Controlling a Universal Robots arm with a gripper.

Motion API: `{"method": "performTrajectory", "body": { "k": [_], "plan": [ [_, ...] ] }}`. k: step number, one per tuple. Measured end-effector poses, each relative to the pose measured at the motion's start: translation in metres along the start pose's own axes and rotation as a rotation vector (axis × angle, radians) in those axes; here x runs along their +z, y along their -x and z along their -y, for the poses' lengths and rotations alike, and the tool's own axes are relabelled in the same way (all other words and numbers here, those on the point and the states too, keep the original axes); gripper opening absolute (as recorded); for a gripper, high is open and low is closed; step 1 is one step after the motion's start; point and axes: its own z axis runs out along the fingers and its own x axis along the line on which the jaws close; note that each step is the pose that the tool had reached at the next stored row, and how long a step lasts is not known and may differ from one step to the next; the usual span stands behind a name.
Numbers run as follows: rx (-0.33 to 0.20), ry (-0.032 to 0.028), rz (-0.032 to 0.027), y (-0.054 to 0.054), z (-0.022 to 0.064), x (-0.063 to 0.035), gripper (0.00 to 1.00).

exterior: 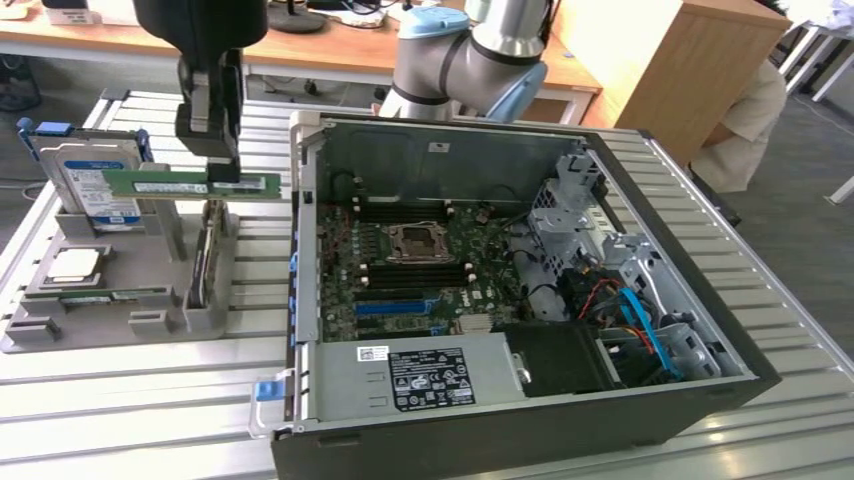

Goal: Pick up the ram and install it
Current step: 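Pick up the ram and move it above insertion slot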

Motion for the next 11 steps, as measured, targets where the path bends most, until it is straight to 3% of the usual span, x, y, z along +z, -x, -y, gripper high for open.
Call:
{"method": "performTrajectory", "body": {
  "k": [11],
  "plan": [
    [-0.001,0.0000,0.0000,-0.001,0.0251,-0.0010,0.12]
  ]
}}
